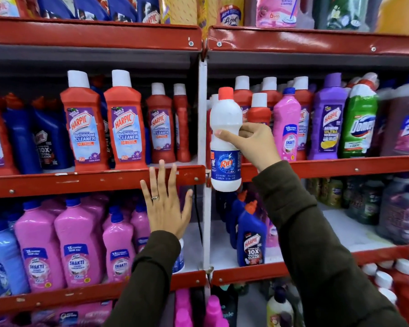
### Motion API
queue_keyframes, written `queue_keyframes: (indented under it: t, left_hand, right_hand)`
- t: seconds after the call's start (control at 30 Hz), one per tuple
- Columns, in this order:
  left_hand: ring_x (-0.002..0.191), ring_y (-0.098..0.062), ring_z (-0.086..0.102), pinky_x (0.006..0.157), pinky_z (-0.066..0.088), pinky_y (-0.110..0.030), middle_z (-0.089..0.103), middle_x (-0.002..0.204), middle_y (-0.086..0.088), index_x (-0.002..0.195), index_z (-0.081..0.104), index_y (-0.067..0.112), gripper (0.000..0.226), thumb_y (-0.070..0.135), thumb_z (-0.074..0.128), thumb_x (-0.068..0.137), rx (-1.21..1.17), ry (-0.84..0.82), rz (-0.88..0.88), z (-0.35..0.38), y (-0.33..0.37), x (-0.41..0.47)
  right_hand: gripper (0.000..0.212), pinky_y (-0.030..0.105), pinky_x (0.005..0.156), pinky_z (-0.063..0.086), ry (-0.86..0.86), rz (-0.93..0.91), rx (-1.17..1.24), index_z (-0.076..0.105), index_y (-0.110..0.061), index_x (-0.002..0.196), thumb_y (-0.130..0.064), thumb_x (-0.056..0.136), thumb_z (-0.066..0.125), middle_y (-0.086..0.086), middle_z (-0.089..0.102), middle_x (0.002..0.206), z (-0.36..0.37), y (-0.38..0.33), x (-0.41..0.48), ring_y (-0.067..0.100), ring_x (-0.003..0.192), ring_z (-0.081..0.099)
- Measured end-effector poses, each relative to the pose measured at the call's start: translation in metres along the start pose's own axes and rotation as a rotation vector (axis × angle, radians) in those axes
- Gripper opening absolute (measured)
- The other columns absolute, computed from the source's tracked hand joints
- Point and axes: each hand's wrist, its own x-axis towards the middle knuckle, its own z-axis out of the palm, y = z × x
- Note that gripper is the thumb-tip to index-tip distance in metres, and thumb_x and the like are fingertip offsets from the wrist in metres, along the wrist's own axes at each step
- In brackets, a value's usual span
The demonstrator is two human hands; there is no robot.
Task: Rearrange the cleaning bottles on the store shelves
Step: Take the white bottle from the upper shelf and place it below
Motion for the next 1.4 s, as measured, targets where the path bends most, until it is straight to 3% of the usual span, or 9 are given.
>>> queue_keyframes:
  t: [0.3,0.47,0.63,0.8,0.97,1.07,1.17,1.4]
  left_hand:
    - [0.155,-0.029,0.004,0.126,0.001,-0.051,0.008,0.168,-0.008,0.158,0.013,0.021,0.07,0.047,0.037,0.097,-0.04,-0.058,0.07,0.027,0.113,-0.057]
    - [0.155,-0.028,0.002,0.126,-0.003,-0.049,0.011,0.167,-0.009,0.157,0.017,0.022,0.07,0.046,0.04,0.095,-0.053,-0.142,0.061,0.054,0.173,-0.088]
    - [0.155,-0.027,0.003,0.126,-0.004,-0.051,0.009,0.168,-0.007,0.157,0.017,0.024,0.066,0.048,0.033,0.098,-0.108,-0.225,0.046,0.087,0.226,-0.116]
    - [0.156,-0.026,0.002,0.126,-0.006,-0.05,0.005,0.168,-0.005,0.157,0.015,0.024,0.071,0.047,0.039,0.095,-0.076,-0.33,0.073,0.125,0.265,-0.153]
    - [0.155,-0.027,0.004,0.122,0.011,-0.054,0.013,0.166,-0.009,0.158,0.004,0.023,0.075,0.048,0.037,0.095,-0.088,-0.448,0.086,0.155,0.289,-0.182]
    - [0.153,-0.027,0.01,0.119,0.016,-0.055,0.025,0.163,-0.014,0.155,0.015,0.018,0.073,0.046,0.041,0.093,-0.074,-0.496,0.026,0.166,0.294,-0.192]
    - [0.152,-0.029,0.02,0.119,0.017,-0.058,0.031,0.161,-0.013,0.153,0.026,0.019,0.067,0.047,0.039,0.093,-0.046,-0.534,0.035,0.173,0.293,-0.196]
    - [0.152,-0.029,0.021,0.118,0.017,-0.062,0.034,0.16,-0.01,0.15,0.035,0.022,0.064,0.051,0.038,0.093,0.013,-0.541,0.074,0.177,0.291,-0.197]
  right_hand:
    - [0.046,0.04,0.092,0.06,0.076,0.053,-0.049,0.076,-0.01,0.101,-0.035,0.066,0.091,0.004,0.079,0.103,-0.1,0.075,-0.031,0.013,0.097,0.074]
    - [0.034,0.019,0.074,0.057,0.058,0.073,-0.055,0.072,-0.025,0.092,-0.028,0.066,0.093,-0.006,0.078,0.093,-0.15,0.123,-0.043,-0.005,0.081,0.071]
    - [0.05,0.005,0.065,0.049,0.07,0.096,-0.105,0.073,-0.012,0.109,-0.029,0.066,0.093,-0.009,0.075,0.097,-0.193,0.179,-0.048,-0.018,0.078,0.066]
    - [0.059,0.018,0.077,0.057,0.072,0.126,-0.153,0.072,-0.018,0.115,-0.038,0.064,0.092,-0.008,0.075,0.103,-0.225,0.227,-0.052,-0.005,0.094,0.07]
    - [0.061,0.027,0.086,0.057,0.069,0.191,-0.152,0.068,-0.014,0.119,-0.027,0.065,0.094,-0.002,0.073,0.11,-0.24,0.272,-0.053,0.011,0.1,0.07]
    - [0.059,0.021,0.082,0.055,0.05,0.238,-0.176,0.067,-0.013,0.117,-0.026,0.066,0.093,-0.002,0.071,0.107,-0.242,0.3,-0.049,0.012,0.096,0.069]
    - [0.053,0.008,0.073,0.05,0.059,0.276,-0.16,0.066,-0.017,0.112,-0.026,0.067,0.093,-0.003,0.07,0.105,-0.241,0.323,-0.041,0.003,0.09,0.067]
    - [0.059,0.026,0.084,0.052,0.159,0.311,-0.155,0.066,-0.005,0.12,-0.021,0.069,0.092,0.013,0.073,0.118,-0.228,0.356,-0.009,0.022,0.1,0.067]
